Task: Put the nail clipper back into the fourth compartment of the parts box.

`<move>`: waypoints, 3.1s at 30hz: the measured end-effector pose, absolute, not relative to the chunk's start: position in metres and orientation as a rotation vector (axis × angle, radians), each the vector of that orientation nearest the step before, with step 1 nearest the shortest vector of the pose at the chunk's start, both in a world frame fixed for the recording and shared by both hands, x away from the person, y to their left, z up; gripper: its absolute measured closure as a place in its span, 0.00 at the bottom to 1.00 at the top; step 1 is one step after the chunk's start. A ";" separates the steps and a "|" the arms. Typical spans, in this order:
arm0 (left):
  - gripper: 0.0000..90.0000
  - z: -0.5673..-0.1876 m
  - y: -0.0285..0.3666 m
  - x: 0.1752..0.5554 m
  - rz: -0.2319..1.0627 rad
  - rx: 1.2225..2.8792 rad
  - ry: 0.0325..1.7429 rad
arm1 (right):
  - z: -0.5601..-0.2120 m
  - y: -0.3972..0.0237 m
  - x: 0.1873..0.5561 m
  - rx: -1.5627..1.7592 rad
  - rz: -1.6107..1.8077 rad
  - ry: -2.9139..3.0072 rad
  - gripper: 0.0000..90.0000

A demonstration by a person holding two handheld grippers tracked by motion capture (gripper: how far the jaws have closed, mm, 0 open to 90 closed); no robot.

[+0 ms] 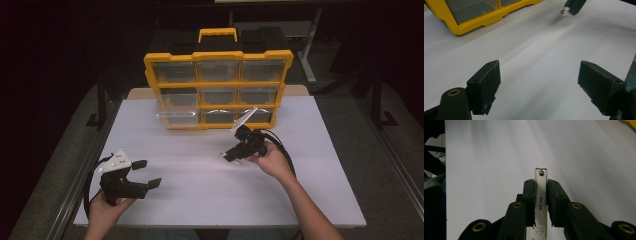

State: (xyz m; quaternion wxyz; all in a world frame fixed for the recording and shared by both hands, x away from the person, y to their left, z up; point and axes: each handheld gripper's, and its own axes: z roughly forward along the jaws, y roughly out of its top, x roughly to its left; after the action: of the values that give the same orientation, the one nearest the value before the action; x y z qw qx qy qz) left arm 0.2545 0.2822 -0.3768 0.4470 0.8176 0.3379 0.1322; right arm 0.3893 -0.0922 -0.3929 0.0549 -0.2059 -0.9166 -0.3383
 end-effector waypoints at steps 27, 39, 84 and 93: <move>0.20 -0.375 0.283 0.254 0.326 2.032 0.841 | -0.325 -0.102 0.409 -0.575 -1.136 -2.760 0.84; 0.20 -0.375 0.283 0.254 0.327 2.031 0.839 | -0.291 -0.095 0.416 -0.538 -1.170 -2.771 0.84; 0.19 -0.376 0.282 0.255 0.322 2.019 0.842 | -0.213 -0.033 0.448 -0.421 -1.195 -2.847 0.84; 0.19 -0.376 0.282 0.255 0.320 2.015 0.843 | -0.211 -0.014 0.453 -0.386 -1.201 -2.840 0.84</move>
State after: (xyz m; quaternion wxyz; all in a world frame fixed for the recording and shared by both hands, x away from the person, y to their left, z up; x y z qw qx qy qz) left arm 0.2550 0.2819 -0.3763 0.4503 0.8150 0.3409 0.1293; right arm 0.4530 -0.0140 -0.2111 0.0169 -0.1242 -0.9138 -0.3863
